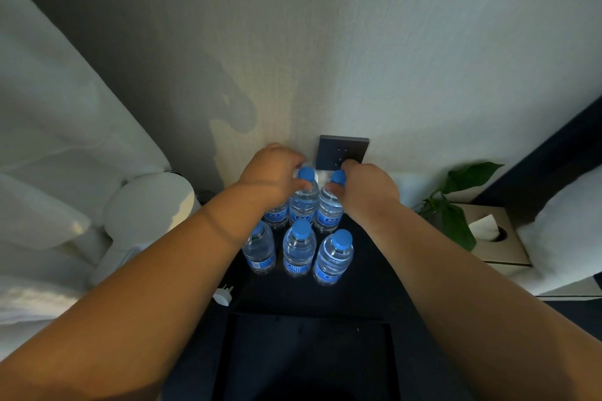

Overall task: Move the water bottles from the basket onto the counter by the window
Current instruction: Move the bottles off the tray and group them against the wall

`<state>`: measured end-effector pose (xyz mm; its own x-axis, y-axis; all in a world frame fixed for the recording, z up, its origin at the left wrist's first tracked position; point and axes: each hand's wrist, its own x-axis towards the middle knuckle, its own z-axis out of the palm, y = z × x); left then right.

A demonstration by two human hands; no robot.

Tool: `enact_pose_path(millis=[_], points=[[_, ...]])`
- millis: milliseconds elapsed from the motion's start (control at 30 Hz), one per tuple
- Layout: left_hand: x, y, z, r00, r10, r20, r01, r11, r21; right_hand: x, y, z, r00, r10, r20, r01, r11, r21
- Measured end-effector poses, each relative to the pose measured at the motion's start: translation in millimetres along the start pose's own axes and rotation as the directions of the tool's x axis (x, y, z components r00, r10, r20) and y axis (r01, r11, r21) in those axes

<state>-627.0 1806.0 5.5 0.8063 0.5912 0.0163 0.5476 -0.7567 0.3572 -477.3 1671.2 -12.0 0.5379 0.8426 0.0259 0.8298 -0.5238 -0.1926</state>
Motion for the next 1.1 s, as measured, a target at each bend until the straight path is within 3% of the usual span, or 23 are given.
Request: enact_pose_path(millis=[133,233,333,433,600,833,933,1100], points=[[-18.3,-10.5,-13.9,0.993,0.005,-0.117,-0.012,0.998,-0.066,-7.7,-0.4,-6.0,0.998,0.041,-0.041,-0.041,0.999,0.008],[-38.5,-20.0,-19.1,0.992,-0.026,-0.124,0.019,0.998,-0.056,-16.7,-6.1,-10.1,0.995,0.026,-0.094,-0.023,0.999,0.036],[-60.4,-28.5,-22.8,0.995,-0.09,-0.045,0.087,0.995,-0.058,-28.8,-18.6,-9.0,0.991,-0.087,-0.102,0.098,0.989,0.107],[-84.5,-33.1,-25.0,0.989,-0.128,0.072,0.133,0.989,-0.065,-43.2,-33.1,-1.2,0.978,-0.207,0.008,0.202,0.96,0.196],[-116.9,-31.5,-26.6,0.988,-0.085,0.127,0.088,0.996,-0.02,-66.8,-42.9,14.1,0.936,-0.342,0.086,0.336,0.938,0.082],[-128.1,-27.1,-18.4,0.997,-0.019,0.081,0.017,1.0,0.019,-75.7,-51.9,15.2,0.953,-0.284,0.106,0.283,0.959,0.025],[-122.5,-25.2,-21.1,0.992,-0.006,0.126,0.002,1.0,0.031,-72.6,-53.9,9.4,0.952,-0.277,0.131,0.265,0.959,0.105],[-112.3,-26.4,-19.4,0.986,0.041,0.163,-0.048,0.998,0.04,-64.1,-51.6,2.3,0.948,-0.289,0.133,0.29,0.957,0.014]])
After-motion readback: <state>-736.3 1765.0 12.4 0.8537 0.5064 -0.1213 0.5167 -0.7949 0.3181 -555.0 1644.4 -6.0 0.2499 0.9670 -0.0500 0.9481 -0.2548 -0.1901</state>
